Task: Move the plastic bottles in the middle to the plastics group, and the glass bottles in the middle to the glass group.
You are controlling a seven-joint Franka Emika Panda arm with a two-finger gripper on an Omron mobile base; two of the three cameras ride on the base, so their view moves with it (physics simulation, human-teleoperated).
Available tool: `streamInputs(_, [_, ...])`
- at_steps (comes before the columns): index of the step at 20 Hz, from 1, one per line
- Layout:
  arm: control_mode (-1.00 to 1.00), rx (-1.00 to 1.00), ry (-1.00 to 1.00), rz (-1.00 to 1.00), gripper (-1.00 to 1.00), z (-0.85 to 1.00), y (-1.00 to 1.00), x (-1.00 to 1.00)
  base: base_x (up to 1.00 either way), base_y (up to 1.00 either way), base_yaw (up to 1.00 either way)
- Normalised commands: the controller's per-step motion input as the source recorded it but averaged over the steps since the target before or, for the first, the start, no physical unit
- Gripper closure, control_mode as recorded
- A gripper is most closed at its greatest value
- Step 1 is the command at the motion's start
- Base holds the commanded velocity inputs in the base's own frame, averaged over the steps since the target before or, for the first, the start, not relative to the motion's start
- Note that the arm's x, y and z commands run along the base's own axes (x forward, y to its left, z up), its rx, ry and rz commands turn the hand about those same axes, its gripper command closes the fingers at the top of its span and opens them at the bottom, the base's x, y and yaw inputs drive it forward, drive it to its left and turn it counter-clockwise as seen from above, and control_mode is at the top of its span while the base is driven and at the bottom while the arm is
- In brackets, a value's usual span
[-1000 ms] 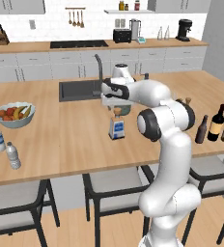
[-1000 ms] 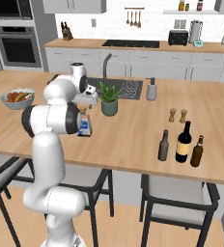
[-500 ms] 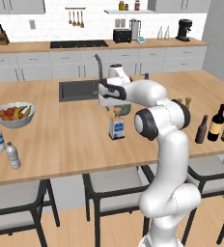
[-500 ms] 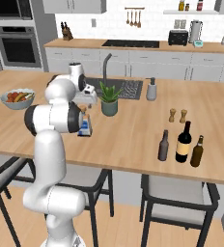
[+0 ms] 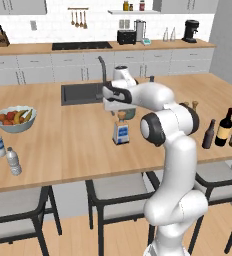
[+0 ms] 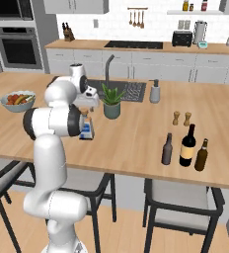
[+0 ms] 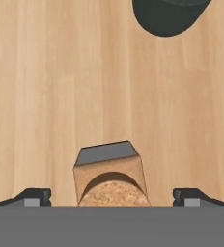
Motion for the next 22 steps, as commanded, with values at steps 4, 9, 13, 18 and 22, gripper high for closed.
streamInputs(4, [-1.00, 0.00, 0.00, 0.00, -1.00, -0.20, -0.03, 0.04, 0.00, 0.00, 0.00])
streamInputs(9, [-1.00, 0.00, 0.00, 0.00, -1.00, -0.06, 0.00, -0.07, 0.00, 0.00, 0.00])
streamInputs(13, [-1.00, 0.00, 0.00, 0.00, -1.00, 0.00, 0.08, -0.19, 0.00, 0.00, 0.00])
streamInputs(18, [-1.00, 0.00, 0.00, 0.00, -1.00, -0.03, 0.05, -0.10, 0.00, 0.00, 0.00])
streamInputs(22, [-1.00, 0.00, 0.00, 0.00, -1.00, -0.12, 0.00, 0.12, 0.00, 0.00, 0.00])
